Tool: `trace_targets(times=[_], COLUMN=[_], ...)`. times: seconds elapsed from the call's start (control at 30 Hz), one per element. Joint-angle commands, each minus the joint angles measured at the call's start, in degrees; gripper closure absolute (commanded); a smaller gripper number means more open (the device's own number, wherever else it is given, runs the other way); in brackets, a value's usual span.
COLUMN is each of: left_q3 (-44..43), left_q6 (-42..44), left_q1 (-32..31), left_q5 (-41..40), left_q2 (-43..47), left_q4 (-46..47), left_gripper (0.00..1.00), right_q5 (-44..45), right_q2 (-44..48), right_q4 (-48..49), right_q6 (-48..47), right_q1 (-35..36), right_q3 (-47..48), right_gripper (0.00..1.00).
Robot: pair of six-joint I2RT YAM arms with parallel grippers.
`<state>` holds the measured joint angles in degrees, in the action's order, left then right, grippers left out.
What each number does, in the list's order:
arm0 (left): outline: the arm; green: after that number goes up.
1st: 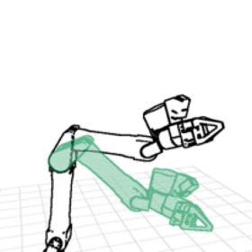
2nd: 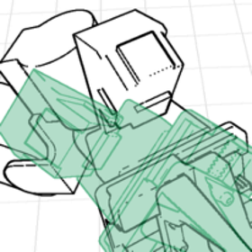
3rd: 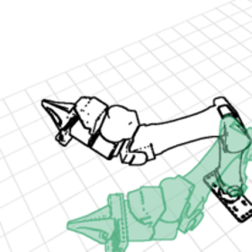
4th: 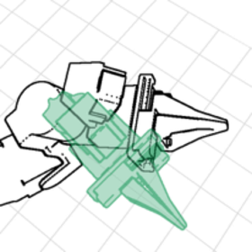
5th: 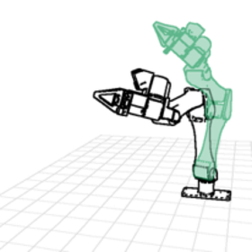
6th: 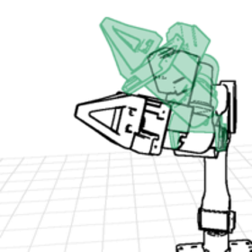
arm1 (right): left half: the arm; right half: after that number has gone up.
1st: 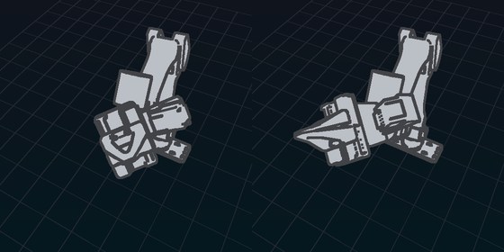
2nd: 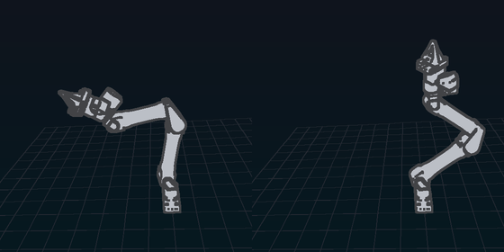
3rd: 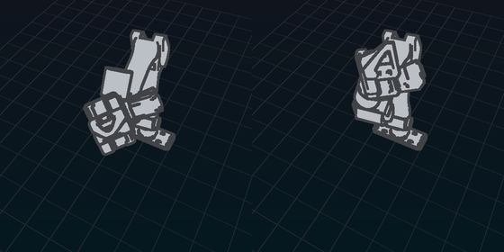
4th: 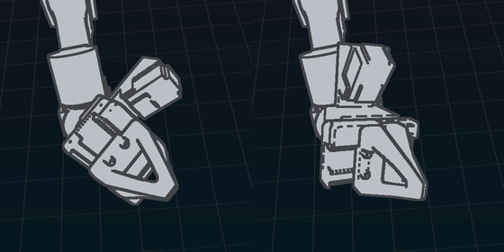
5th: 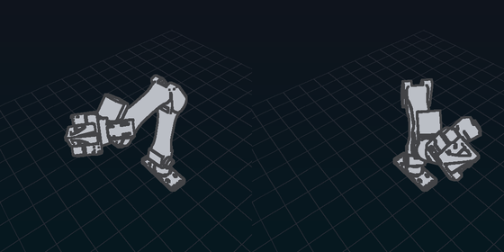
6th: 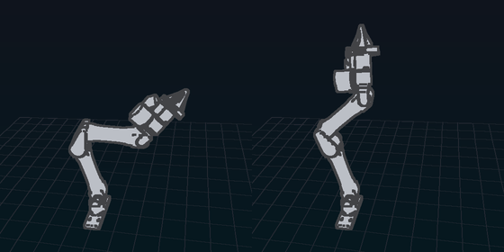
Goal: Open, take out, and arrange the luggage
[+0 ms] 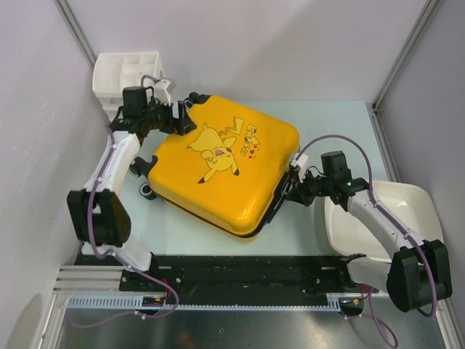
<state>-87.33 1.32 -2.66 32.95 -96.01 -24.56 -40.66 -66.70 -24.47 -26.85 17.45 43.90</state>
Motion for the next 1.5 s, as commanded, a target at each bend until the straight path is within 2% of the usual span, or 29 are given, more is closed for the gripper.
trace_targets(times=[0.0, 0.13, 0.23, 0.33, 0.37, 0.47, 0.5, 0.53, 0.63, 0.7, 0.93, 1.07, 1.47], left_q3=[4.53, 7.69, 9.45, 10.42, 10.69, 12.18, 12.79, 14.63, 16.48, 16.93, 22.63, 23.79, 23.08], left_q6=[2.73, -3.77, -2.21, 0.96, 0.61, -6.83, -13.47, -17.19, -25.30, -27.94, -35.59, -39.98, -46.06], left_q1=[1.59, 8.53, 11.00, 12.23, 14.41, 21.08, 22.33, 22.95, 23.13, 23.05, 23.13, 23.14, 23.05], left_q5=[-1.04, 2.38, 3.88, 3.79, 3.61, 3.53, 3.00, -1.09, -9.89, -11.67, -17.13, -15.38, -8.87], left_q2=[9.78, 12.94, 17.86, 21.82, 22.26, 22.97, 23.40, 25.06, 29.36, 30.52, 31.06, 28.25, 20.25], left_q4=[-3.92, -4.18, -5.67, -11.02, -13.82, -18.31, -18.86, -19.21, -20.09, -20.27, -20.71, -18.78, -12.10], left_gripper=[0.10, 0.09, 0.06, 0.02, 0.01, 0.03, 0.04, 0.05, 0.04, 0.00, 0.00, 0.00, 0.00], right_q5=[5.51, 8.14, 7.97, 6.83, 6.91, 7.27, 7.35, 7.79, 8.32, 8.41, 9.46, 9.73, 10.52], right_q2=[2.97, 2.28, 0.26, -0.45, -0.63, -0.72, -0.72, -0.63, -0.72, -0.89, -0.89, -0.72, -0.89], right_q4=[7.94, 12.33, 15.15, 16.38, 16.64, 17.17, 17.43, 17.35, 17.44, 17.44, 18.14, 17.79, 17.88], right_q6=[-0.93, 1.53, 4.16, 4.70, 4.79, 5.31, 5.49, 5.58, 5.76, 5.67, 5.32, 4.79, 4.53], right_q1=[-3.91, -3.22, -3.13, -2.95, -2.60, -2.16, -1.99, -1.81, -1.19, -0.84, -0.67, -0.67, -0.67], right_q3=[0.75, -0.65, -0.92, -0.92, -1.01, -0.92, -0.92, -0.92, -0.92, -0.92, -0.92, -0.92, -0.92], right_gripper=[1.00, 1.00, 1.00, 1.00, 1.00, 1.00, 1.00, 1.00, 1.00, 1.00, 1.00, 1.00, 1.00])
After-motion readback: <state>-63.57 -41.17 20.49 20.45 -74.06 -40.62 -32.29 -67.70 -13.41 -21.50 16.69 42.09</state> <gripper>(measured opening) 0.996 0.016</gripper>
